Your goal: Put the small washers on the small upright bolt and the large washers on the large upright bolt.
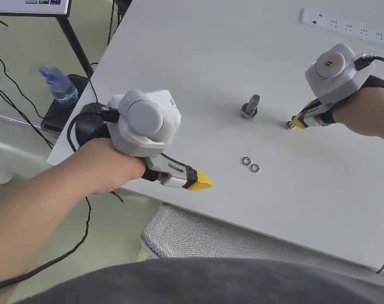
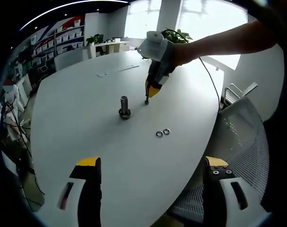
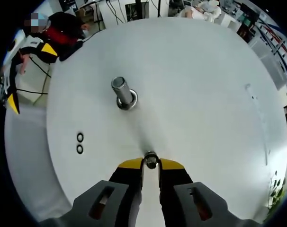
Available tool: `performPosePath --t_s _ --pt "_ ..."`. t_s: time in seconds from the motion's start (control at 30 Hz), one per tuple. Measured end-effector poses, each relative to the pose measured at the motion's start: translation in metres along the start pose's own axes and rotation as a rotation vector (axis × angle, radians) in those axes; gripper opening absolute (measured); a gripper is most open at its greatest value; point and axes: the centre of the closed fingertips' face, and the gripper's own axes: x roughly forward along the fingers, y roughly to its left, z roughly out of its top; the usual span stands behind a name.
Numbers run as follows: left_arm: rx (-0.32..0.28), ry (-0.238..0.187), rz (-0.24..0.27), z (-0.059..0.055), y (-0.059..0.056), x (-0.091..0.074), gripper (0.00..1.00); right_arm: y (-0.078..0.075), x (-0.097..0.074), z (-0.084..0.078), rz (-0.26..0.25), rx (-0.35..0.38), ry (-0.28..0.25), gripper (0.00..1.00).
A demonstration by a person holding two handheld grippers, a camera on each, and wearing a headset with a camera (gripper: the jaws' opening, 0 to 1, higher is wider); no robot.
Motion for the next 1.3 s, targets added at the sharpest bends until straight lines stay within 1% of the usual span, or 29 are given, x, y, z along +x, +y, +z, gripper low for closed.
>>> performPosePath --t_s 0.13,0.43,0.57,0.63,0.7,0.77,0.83,0.97,1.03,1.3 --pt "-0.001 0.003 0.0 -0.001 0.001 0.0 0.88 0.005 -0.002 0.001 0.003 -0.007 0.0 0.13" --pt "-0.004 0.008 -0.005 -0.003 0.001 0.001 0.88 0.011 0.002 -0.003 0.004 -0.02 0.01 0.13" --pt "-0.004 0.006 -0.006 -0.003 0.001 0.001 0.88 0.013 0.004 -0.004 0.005 -0.015 0.014 0.13" --pt "-0.002 0.012 -0.007 -0.004 0.002 0.002 0.88 0.015 0.005 -0.005 0.008 -0.013 0.015 0.13" --pt "0.0 0.008 -0.009 -0.004 0.002 0.001 0.87 0.013 0.009 -0.007 0.007 -0.016 0.015 0.13" --pt "-0.002 0.009 -0.011 -0.004 0.001 0.001 0.87 0.014 0.01 -0.007 0.008 -0.017 0.016 0.13" --pt "-0.004 0.011 -0.01 -0.005 0.001 0.001 0.87 0.011 0.014 -0.008 0.009 -0.017 0.018 0.13" --pt "-0.005 0.01 -0.011 -0.005 0.002 0.001 0.87 0.013 0.014 -0.007 0.006 -0.017 0.017 0.13" --pt "-0.004 0.01 -0.011 -0.006 0.002 0.001 0.86 0.011 0.015 -0.007 0.007 -0.018 0.021 0.13" --pt "-0.002 0.015 -0.018 -0.007 0.001 0.003 0.85 0.016 0.013 -0.007 0.004 -0.035 0.033 0.13"
